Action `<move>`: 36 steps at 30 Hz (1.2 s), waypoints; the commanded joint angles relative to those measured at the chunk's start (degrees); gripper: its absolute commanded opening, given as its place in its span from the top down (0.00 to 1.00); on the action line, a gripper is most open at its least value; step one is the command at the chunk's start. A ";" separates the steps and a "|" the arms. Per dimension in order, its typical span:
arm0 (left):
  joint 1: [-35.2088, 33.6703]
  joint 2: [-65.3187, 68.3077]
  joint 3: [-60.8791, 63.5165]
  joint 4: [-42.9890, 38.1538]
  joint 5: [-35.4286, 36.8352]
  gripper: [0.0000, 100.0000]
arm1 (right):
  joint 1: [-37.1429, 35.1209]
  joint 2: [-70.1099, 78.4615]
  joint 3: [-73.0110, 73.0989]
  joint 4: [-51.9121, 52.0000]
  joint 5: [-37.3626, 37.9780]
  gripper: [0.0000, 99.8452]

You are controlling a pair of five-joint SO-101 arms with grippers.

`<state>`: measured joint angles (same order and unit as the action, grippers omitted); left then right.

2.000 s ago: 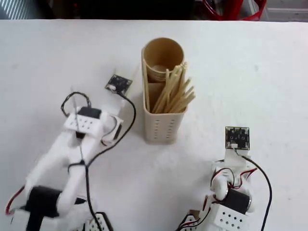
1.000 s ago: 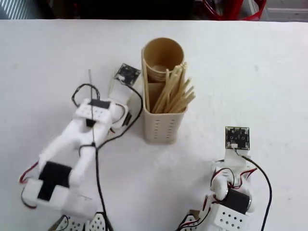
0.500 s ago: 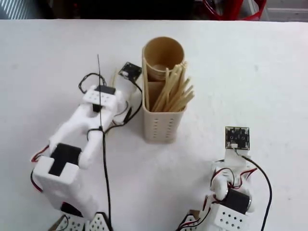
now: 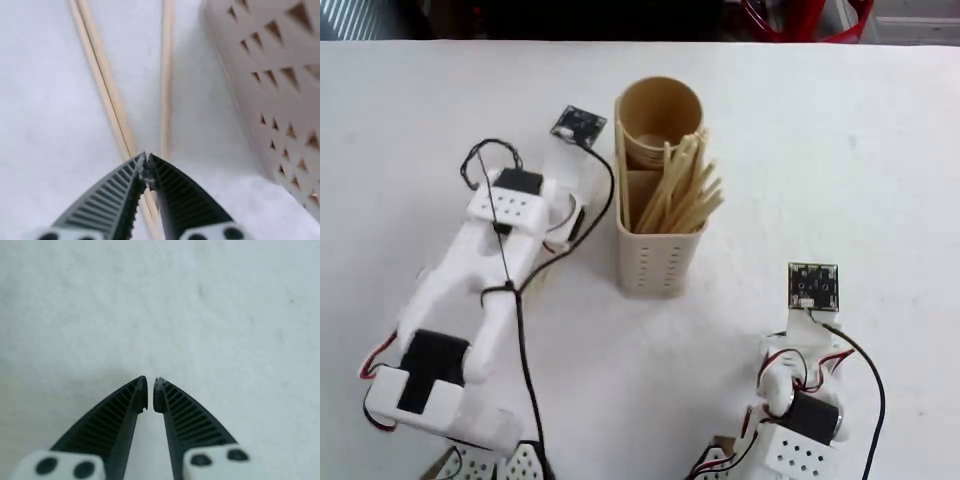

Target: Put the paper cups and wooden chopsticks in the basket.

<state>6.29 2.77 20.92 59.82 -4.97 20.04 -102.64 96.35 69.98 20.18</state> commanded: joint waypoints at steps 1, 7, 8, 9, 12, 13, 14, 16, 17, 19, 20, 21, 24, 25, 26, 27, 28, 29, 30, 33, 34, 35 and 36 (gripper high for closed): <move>-3.03 -1.98 1.93 -7.82 0.88 0.90 | 0.57 -0.57 0.53 -0.57 -0.35 0.96; -7.34 7.34 2.11 -19.43 0.53 0.91 | 0.57 -0.57 0.53 -0.57 -0.35 0.96; -7.25 9.01 1.58 -19.87 0.35 0.91 | 0.57 -0.57 0.53 -0.57 -0.35 0.96; -7.08 10.33 0.35 -19.25 0.35 0.91 | 0.57 -0.57 0.53 -0.57 -0.35 0.96; -6.99 14.20 -5.71 -13.10 0.35 0.91 | 0.48 -0.57 0.53 -0.57 -0.35 0.96; -6.99 15.34 -7.82 -10.90 0.35 0.91 | 0.48 -0.57 0.53 -0.57 -0.35 0.96; -6.99 16.92 -9.85 -8.88 0.35 0.91 | 0.48 -0.57 0.53 -0.57 -0.35 0.96; -6.99 20.00 -13.98 -4.84 0.35 0.91 | 0.57 -0.57 0.53 -0.57 -0.35 0.96; -7.16 21.49 -16.44 -2.20 0.44 0.91 | 0.57 -0.57 0.53 -0.57 -0.35 0.96; -7.25 24.75 -20.84 2.37 0.44 0.91 | 0.57 -0.57 0.53 -0.57 -0.35 0.96; -7.34 26.24 -22.86 4.57 0.44 0.91 | 0.57 -0.57 0.53 -0.57 -0.35 0.96; -7.34 27.56 -24.70 6.68 0.44 0.91 | 0.57 -0.57 0.53 -0.57 -0.35 0.96; -7.43 30.37 -28.04 11.16 0.35 0.98 | 0.57 -0.57 0.53 -0.57 -0.35 0.96; -7.43 30.64 -28.48 11.69 0.35 0.98 | 0.57 -0.57 0.53 -0.57 -0.35 0.96; -7.43 30.73 -28.48 11.78 0.35 0.97 | 0.57 -0.57 0.53 -0.57 -0.35 0.96; -7.43 30.73 -28.48 11.60 0.35 0.98 | 0.57 -0.57 0.53 -0.57 -0.35 0.96; -7.43 30.73 -28.40 11.60 0.35 0.98 | 0.57 -0.57 0.53 -0.57 -0.35 0.96; -7.43 30.73 -28.40 11.60 0.35 0.98 | 0.57 -0.57 0.53 -0.57 -0.35 0.96; -7.43 30.64 -28.40 11.60 0.26 0.98 | 0.57 -0.57 0.53 -0.57 -0.35 0.96; -7.52 29.41 -28.75 11.69 0.26 0.98 | 0.57 -0.57 0.53 -0.57 -0.35 0.96; -7.52 27.82 -28.31 11.60 0.26 0.98 | 0.57 -0.57 0.53 -0.57 -0.35 0.96; -7.52 25.89 -28.31 11.96 0.26 0.98 | 0.57 -0.57 0.53 -0.57 -0.35 0.96; -7.52 23.69 -28.22 12.40 0.35 0.98 | 0.57 -0.57 0.53 -0.57 -0.35 0.96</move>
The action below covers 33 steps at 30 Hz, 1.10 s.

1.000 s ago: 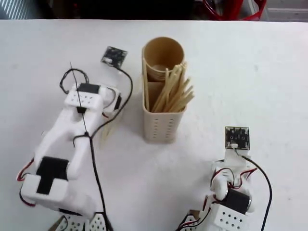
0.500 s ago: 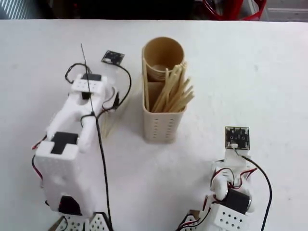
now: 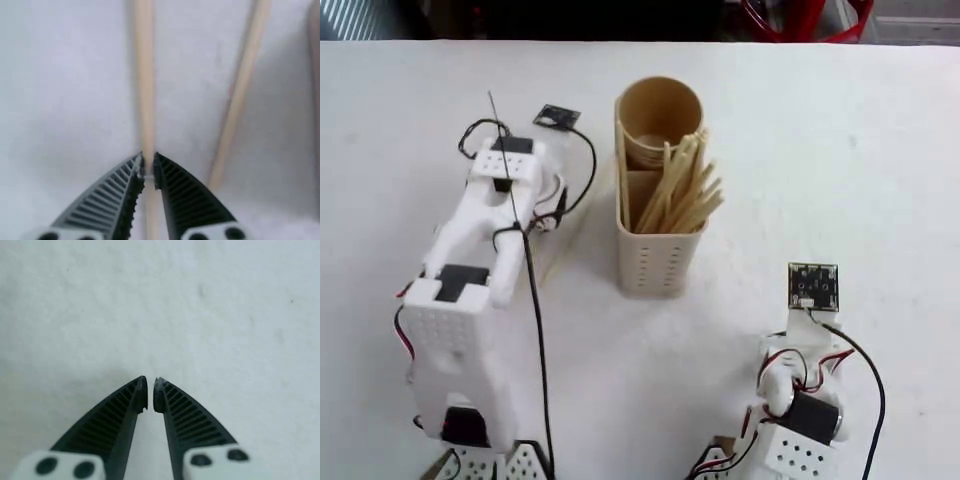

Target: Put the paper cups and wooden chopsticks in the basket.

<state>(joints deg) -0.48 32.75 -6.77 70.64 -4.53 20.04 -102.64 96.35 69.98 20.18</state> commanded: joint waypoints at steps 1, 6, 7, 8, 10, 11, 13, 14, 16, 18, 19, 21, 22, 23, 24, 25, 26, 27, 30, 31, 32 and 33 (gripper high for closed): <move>-0.92 -8.92 -0.35 1.93 -0.09 0.98 | 0.57 -0.57 0.53 -0.57 -0.35 0.96; -1.27 -24.66 2.55 2.37 -0.09 0.98 | 0.57 -0.57 0.53 -0.57 -0.35 0.96; -1.27 -28.00 3.08 2.46 -0.09 0.98 | 0.57 -0.57 0.53 -0.57 -0.35 0.96; -1.19 -31.43 3.60 2.46 0.00 0.98 | 0.57 -0.57 0.53 -0.57 -0.35 0.96; -1.01 -38.37 3.87 2.37 0.35 0.98 | 0.57 -0.57 0.53 -0.57 -0.35 0.96; -0.40 -41.98 3.78 2.11 0.35 0.98 | 0.57 -0.57 0.53 -0.57 -0.35 0.96; 1.54 -49.27 2.20 1.93 0.35 0.98 | 0.57 -0.57 0.53 -0.57 -0.35 0.96; 3.38 -52.88 1.41 1.93 0.35 0.98 | 0.57 -0.57 0.53 -0.57 -0.35 0.96; 8.48 -59.38 -0.09 0.70 0.35 0.98 | 0.57 -0.57 0.53 -0.57 -0.35 0.96; 15.16 -64.75 -0.70 -1.85 0.35 0.98 | 0.57 -0.57 0.53 -0.57 -0.35 0.96; 18.68 -66.77 -0.62 -3.78 0.18 0.98 | 0.57 -0.57 0.53 -0.57 -0.35 0.96; 24.48 -69.05 -0.62 -6.95 0.26 0.98 | 0.57 -0.57 0.53 -0.57 -0.35 0.96; 26.86 -69.41 -0.62 -8.44 -0.09 0.98 | 0.57 -0.57 0.53 -0.57 -0.35 0.96; 28.62 -69.32 -0.62 -9.93 -0.18 0.98 | 0.57 -0.57 0.53 -0.57 -0.35 0.96; 29.76 -69.32 -0.44 -10.99 -0.26 0.98 | 0.57 -0.57 0.53 -0.57 -0.35 0.96; 30.81 -69.58 0.35 -12.13 -0.53 0.98 | 0.57 -0.57 0.53 -0.57 -0.35 0.96; 31.60 -69.93 1.93 -13.54 -1.93 0.98 | 0.57 -0.57 0.53 -0.57 -0.35 0.96; 32.66 -70.55 3.52 -14.68 -3.43 0.98 | 0.57 -0.57 0.53 -0.57 -0.35 0.96; 36.53 -75.65 12.75 -20.22 -6.24 0.98 | 0.48 -0.57 0.53 -0.57 -0.35 0.96; 37.41 -77.76 16.97 -23.82 -6.77 0.98 | 0.48 -0.57 0.53 -0.57 -0.35 0.96; 37.76 -79.52 21.45 -27.87 -7.21 0.98 | 0.57 -0.57 0.53 -0.57 -0.35 0.96; 37.85 -81.19 25.67 -32.09 -7.56 0.98 | 0.57 -0.57 0.53 -0.57 -0.35 0.96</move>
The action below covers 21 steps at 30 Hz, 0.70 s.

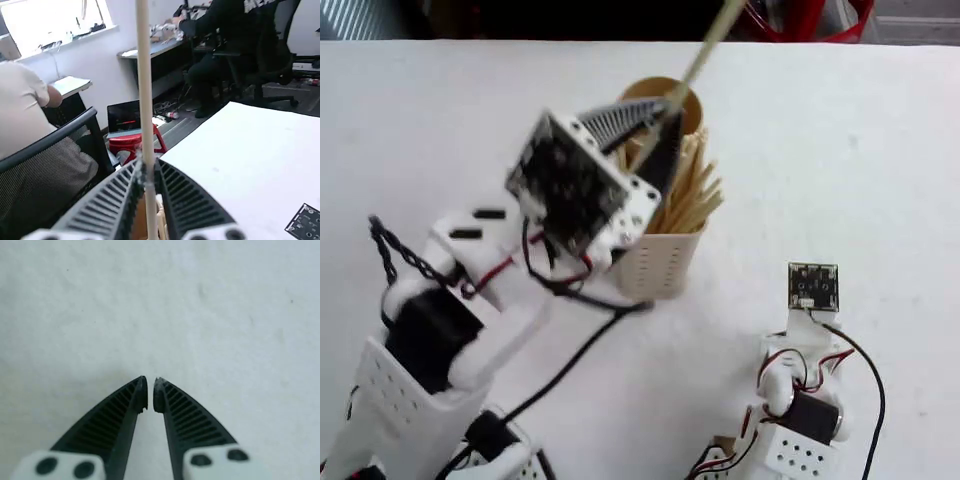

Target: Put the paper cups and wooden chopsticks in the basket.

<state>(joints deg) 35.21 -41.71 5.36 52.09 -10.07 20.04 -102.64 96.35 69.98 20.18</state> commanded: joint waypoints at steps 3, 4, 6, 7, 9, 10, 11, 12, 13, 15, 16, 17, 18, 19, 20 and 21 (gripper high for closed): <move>1.89 -8.40 23.47 -23.03 -2.90 0.98 | 0.57 -0.57 0.53 -0.57 -0.35 0.96; 1.36 -8.31 25.41 -25.14 -2.64 0.98 | 0.57 -0.57 0.53 -0.57 -0.35 0.96; 1.19 -7.52 28.04 -27.43 -2.55 0.98 | 0.57 -0.57 0.53 -0.57 -0.35 0.96; 1.19 -6.90 28.84 -27.87 -2.55 0.98 | 0.57 -0.57 0.53 -0.57 -0.35 0.96; 0.48 -5.49 29.71 -28.31 -2.55 0.98 | 0.57 -0.57 0.53 -0.57 -0.35 0.96; 0.22 -4.62 29.98 -28.40 -2.55 0.98 | 0.57 -0.57 0.53 -0.57 -0.35 0.96; -0.04 -3.74 30.15 -28.48 -2.55 0.98 | 0.57 -0.57 0.53 -0.57 -0.35 0.96; -0.84 -2.95 30.24 -28.92 -2.55 0.98 | 0.57 -0.57 0.53 -0.57 -0.35 0.96; -1.71 -2.07 30.24 -29.54 -2.55 0.98 | 0.57 -0.57 0.53 -0.57 -0.35 0.96; -3.21 -0.84 30.15 -30.24 -2.55 0.98 | 0.57 -0.57 0.53 -0.57 -0.35 0.96; -3.74 -0.40 30.15 -30.15 -2.55 0.98 | 0.57 -0.57 0.53 -0.57 -0.35 0.96; -4.09 -0.31 30.07 -29.98 -2.46 0.97 | 0.57 -0.57 0.53 -0.57 -0.35 0.96; -4.09 -0.31 30.15 -29.89 -2.46 0.96 | 0.57 -0.57 0.53 -0.57 -0.35 0.96; -4.09 -0.31 30.24 -29.80 -1.67 0.94 | 0.57 -0.57 0.53 -0.57 -0.35 0.96; -4.09 -0.31 30.24 -29.63 -0.35 0.93 | 0.57 -0.57 0.53 -0.57 -0.35 0.96; -4.09 -0.31 30.15 -29.10 0.79 0.92 | 0.57 -0.57 0.53 -0.57 -0.35 0.96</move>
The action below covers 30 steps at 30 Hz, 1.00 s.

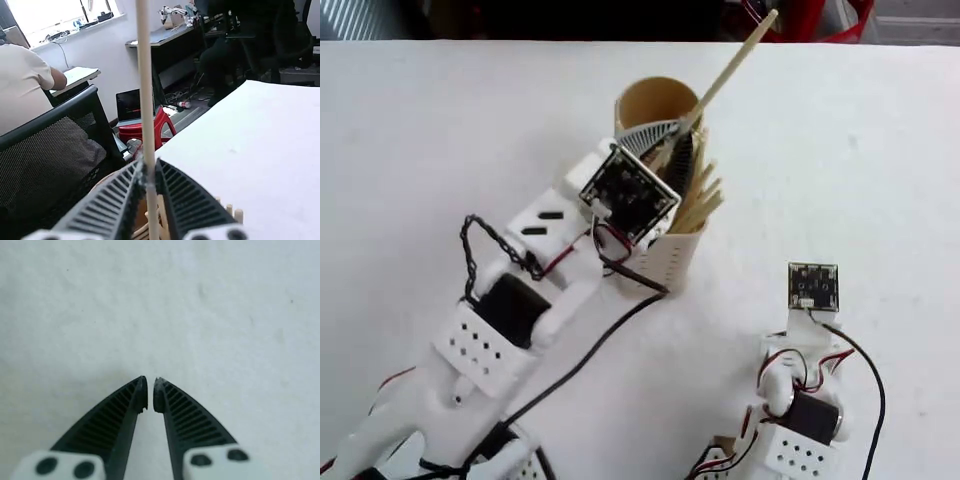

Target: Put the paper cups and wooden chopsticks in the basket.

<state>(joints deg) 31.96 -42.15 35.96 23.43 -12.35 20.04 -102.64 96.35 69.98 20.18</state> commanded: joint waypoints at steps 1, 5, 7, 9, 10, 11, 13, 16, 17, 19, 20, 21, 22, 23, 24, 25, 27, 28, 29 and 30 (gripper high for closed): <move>-0.84 0.13 -0.70 0.09 3.87 0.92 | 0.57 -0.57 0.53 -0.57 -0.35 0.96; -0.84 0.13 -0.44 0.44 4.22 0.92 | 0.57 -0.57 0.53 -0.57 -0.35 0.96; -0.84 0.13 -0.53 1.14 4.31 0.92 | 0.57 -0.57 0.53 -0.57 -0.35 0.96; -2.07 -0.04 -1.05 2.37 4.57 0.92 | 0.57 -0.57 0.53 -0.57 -0.35 0.96; -2.86 -0.57 -1.49 2.99 4.57 0.92 | 0.57 -0.57 0.53 -0.57 -0.35 0.96; -4.00 -1.27 -1.67 4.13 4.57 0.92 | 0.57 -0.57 0.53 -0.57 -0.35 0.96; -8.13 -4.00 -2.20 8.35 4.22 0.94 | 0.57 -0.57 0.53 -0.57 -0.35 0.96; -16.57 -7.96 -1.58 11.25 4.48 0.97 | 0.57 -0.57 0.53 -0.57 -0.35 0.96; -19.30 -8.13 -1.14 12.92 4.48 0.96 | 0.57 -0.57 0.53 -0.57 -0.35 0.96; -24.84 -6.37 0.18 15.47 4.48 0.96 | 0.57 -0.57 0.53 -0.57 -0.35 0.96; -27.47 -4.53 1.05 15.91 4.48 0.95 | 0.57 -0.57 0.53 -0.57 -0.35 0.96; -29.67 -2.24 2.11 15.91 4.48 0.94 | 0.57 -0.57 0.53 -0.57 -0.35 0.96; -31.08 0.57 2.90 15.91 4.31 0.92 | 0.57 -0.57 0.53 -0.57 -0.35 0.96; -32.13 3.91 3.60 15.91 4.22 0.90 | 0.48 -0.57 0.53 -0.57 -0.35 0.96; -32.40 7.52 4.04 16.09 4.22 0.88 | 0.48 -0.57 0.53 -0.57 -0.35 0.96; -32.40 11.38 4.13 16.18 4.13 0.87 | 0.57 -0.57 0.53 -0.57 -0.35 0.96; -31.78 18.77 3.96 16.00 2.90 0.87 | 0.57 -0.57 0.53 -0.57 -0.35 0.96; -30.81 22.46 3.25 16.09 1.32 0.87 | 0.57 -0.57 0.53 -0.57 -0.35 0.96; -29.93 26.07 1.93 16.53 -0.44 0.87 | 0.57 -0.57 0.53 -0.57 -0.35 0.96; -29.23 29.41 0.70 17.05 -1.58 0.87 | 0.48 -0.57 0.53 -0.57 -0.35 0.96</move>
<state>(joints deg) 0.57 -25.10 40.44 39.52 -9.63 20.04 -102.64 96.35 69.98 20.18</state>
